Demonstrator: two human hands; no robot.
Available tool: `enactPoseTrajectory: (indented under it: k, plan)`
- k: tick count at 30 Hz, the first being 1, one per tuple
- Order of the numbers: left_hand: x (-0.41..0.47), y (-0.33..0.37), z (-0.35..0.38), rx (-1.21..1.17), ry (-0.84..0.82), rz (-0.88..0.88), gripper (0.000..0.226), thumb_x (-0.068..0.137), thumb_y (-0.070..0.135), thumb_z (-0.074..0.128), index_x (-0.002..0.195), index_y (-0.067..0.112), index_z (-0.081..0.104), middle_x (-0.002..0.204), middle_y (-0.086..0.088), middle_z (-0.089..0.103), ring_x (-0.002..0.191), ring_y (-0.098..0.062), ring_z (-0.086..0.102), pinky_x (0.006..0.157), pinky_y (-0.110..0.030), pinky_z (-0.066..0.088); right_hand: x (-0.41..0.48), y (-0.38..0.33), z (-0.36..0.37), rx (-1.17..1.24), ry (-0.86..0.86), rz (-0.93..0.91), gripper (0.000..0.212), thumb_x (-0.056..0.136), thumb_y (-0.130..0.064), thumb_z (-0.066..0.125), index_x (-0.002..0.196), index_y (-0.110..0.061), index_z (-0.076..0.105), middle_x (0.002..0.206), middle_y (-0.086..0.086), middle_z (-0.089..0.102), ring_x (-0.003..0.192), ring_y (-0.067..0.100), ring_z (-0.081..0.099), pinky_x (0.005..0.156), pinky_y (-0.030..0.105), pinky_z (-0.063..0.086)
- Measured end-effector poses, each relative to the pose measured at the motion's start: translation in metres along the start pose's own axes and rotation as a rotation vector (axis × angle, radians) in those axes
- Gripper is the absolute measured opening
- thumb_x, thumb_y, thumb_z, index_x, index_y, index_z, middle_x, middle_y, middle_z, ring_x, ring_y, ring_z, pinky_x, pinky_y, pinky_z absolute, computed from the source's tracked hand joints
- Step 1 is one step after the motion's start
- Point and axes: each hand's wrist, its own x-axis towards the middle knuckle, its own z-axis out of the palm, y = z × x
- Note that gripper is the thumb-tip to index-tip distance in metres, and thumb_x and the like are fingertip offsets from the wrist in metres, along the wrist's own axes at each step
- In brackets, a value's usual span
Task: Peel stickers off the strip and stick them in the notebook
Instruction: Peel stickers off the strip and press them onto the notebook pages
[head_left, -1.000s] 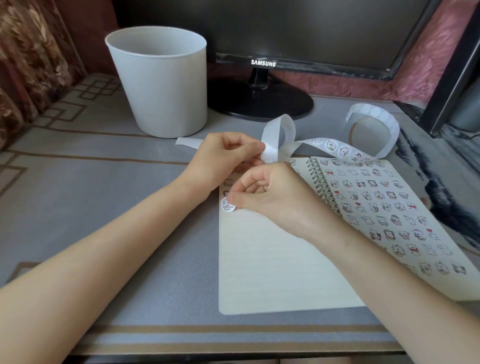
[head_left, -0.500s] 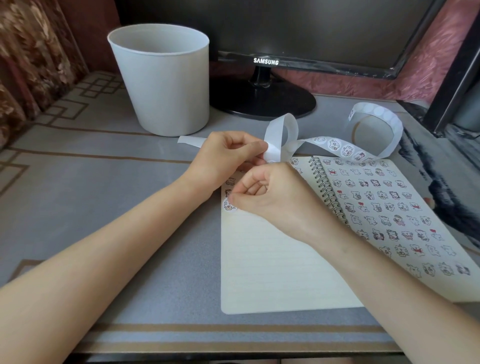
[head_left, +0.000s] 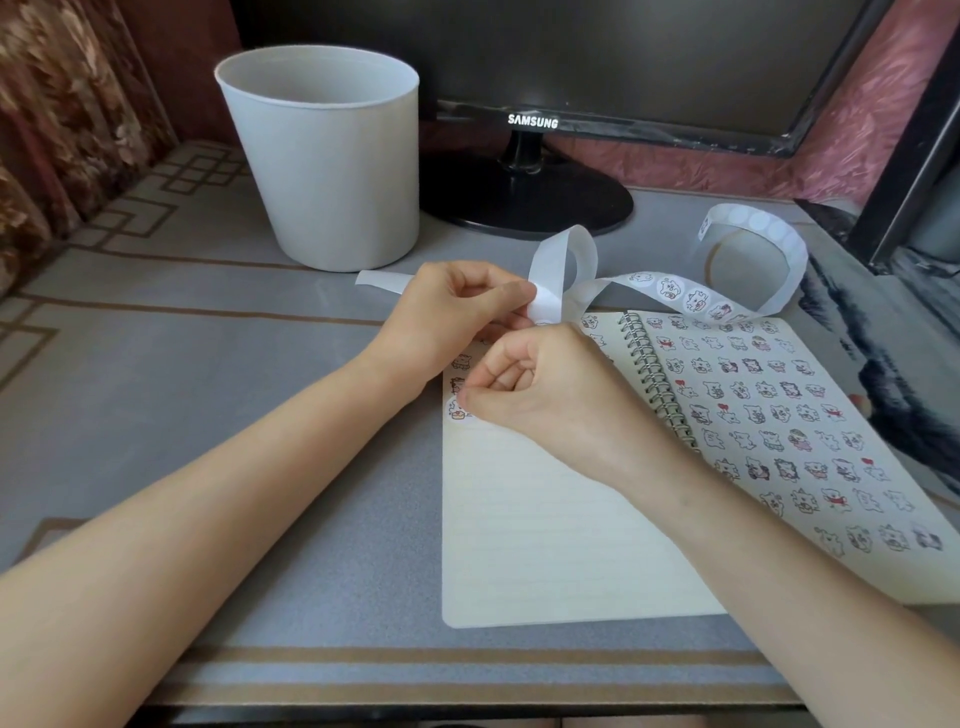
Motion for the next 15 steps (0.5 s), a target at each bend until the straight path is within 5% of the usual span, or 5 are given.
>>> enactPoseTrajectory:
  k: [15]
  plan:
    - [0.0016, -0.0024, -0.0004, 0.0, 0.01, -0.009, 0.012, 0.088, 0.012, 0.064, 0.079, 0.006, 0.068, 0.062, 0.001, 0.068, 0.058, -0.005, 0.064, 0.062, -0.015, 0.052, -0.0003, 0.0022, -0.0038, 0.013, -0.016, -0.01, 0.006, 0.08, -0.016, 0.07, 0.074, -0.014, 0.07, 0.06, -0.007, 0.062, 0.052, -0.001, 0.051, 0.058, 0.023, 0.045]
